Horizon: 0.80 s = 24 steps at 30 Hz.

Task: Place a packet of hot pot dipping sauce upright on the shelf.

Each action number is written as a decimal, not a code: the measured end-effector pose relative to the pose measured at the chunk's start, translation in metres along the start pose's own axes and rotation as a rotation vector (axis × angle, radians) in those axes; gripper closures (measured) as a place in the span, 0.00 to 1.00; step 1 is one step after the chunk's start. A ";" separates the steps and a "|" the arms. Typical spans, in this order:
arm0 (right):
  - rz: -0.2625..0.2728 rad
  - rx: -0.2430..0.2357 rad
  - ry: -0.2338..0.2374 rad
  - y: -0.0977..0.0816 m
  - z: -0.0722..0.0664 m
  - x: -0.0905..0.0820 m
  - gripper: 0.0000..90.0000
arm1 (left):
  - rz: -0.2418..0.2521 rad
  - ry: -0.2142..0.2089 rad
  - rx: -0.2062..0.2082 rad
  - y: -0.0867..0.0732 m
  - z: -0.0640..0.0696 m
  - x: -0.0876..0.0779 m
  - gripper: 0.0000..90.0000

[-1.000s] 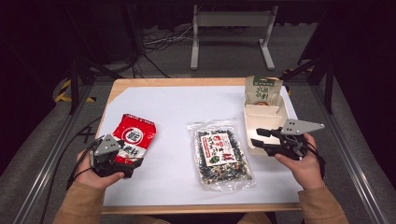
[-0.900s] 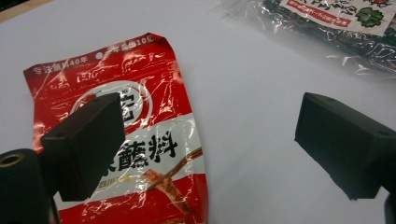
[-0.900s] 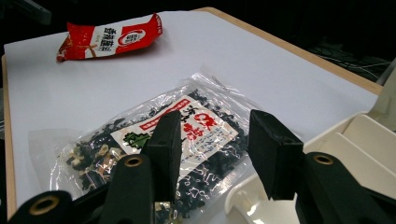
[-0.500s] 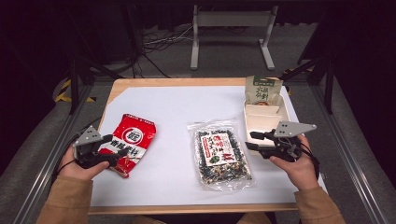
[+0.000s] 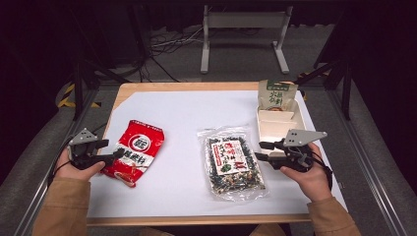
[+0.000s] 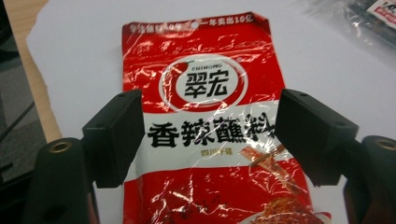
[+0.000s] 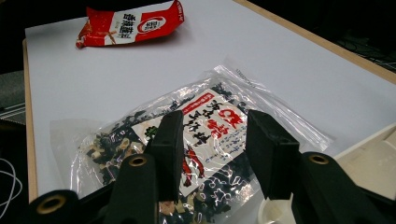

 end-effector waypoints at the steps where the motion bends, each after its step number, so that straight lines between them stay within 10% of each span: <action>1: 0.001 0.000 0.000 0.000 0.000 0.000 0.63 | -0.005 0.009 -0.009 -0.001 -0.003 0.001 0.25; 24: 0.011 0.006 0.004 0.001 -0.004 0.002 0.58 | -0.085 0.049 -0.141 -0.027 -0.030 0.028 0.19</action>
Point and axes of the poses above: each handheld gripper's, and its own axes: x roughly forward along the jaws, y roughly out of its top, z roughly to its right, the point moved 6 cm from there along x, roughly forward along the jaws, and after that the axes turned 11 degrees about -x, right-handed, at the moved point
